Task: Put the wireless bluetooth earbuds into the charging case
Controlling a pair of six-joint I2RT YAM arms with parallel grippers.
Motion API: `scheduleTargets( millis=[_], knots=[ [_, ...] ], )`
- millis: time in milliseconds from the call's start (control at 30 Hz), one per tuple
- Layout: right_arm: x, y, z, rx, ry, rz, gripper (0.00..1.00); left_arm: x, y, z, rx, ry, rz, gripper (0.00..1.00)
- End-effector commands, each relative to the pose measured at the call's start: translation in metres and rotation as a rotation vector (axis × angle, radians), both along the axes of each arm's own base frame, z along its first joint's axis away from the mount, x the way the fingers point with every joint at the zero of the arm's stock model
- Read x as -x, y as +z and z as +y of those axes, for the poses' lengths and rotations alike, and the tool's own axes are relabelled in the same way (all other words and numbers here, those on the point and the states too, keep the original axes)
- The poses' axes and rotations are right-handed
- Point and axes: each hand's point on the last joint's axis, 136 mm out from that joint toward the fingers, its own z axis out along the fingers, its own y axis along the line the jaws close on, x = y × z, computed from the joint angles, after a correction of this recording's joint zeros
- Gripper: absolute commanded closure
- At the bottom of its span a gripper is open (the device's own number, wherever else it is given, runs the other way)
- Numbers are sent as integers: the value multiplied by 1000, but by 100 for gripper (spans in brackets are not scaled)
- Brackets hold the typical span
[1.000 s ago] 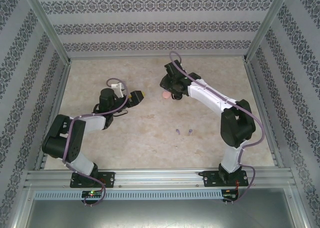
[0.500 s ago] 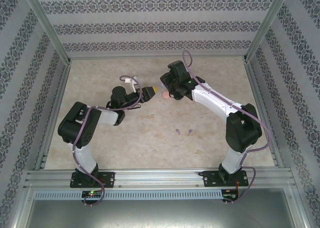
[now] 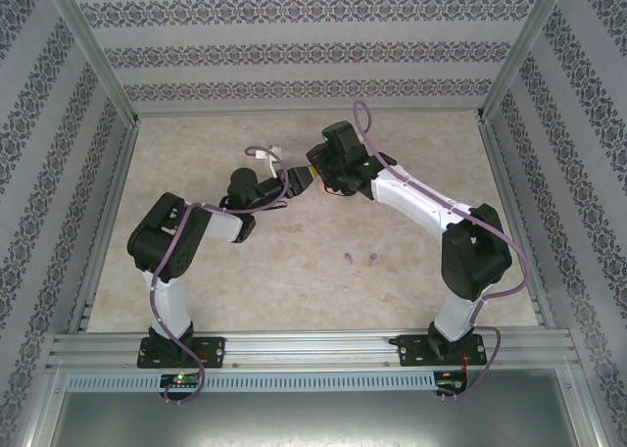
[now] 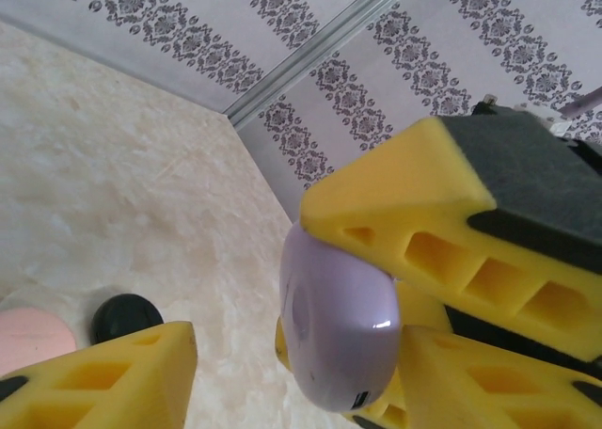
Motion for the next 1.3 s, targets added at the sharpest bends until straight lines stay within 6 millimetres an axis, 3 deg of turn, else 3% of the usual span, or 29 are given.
scheduleTargets(
  millis=[0,133,467,800,833,900,967,1100,1267],
  knots=[
    [0,21,9,-37,12,-37,67,-4,18,-5,39,3,-69,46],
    [0,22,10,-40,15,-37,67,-6,17,-7,51,-2,-67,53],
    [-2,20,14,-46,19,-33,67,-3,9,-14,50,-20,-56,56],
    [-3,22,13,-54,12,-39,67,-4,7,-15,57,-23,-48,83],
    [-4,24,13,-58,10,-46,64,-4,8,-15,59,-26,-49,88],
    [-8,30,11,-71,11,-69,44,-4,9,-15,64,-24,-44,100],
    [-15,42,8,-86,20,-116,30,-4,11,-14,68,-24,-41,100],
    [-21,69,-16,-56,42,-209,23,-2,19,-9,62,-40,-40,100],
    [-9,77,-48,56,158,-308,22,0,35,12,39,-79,-50,100]
  ],
)
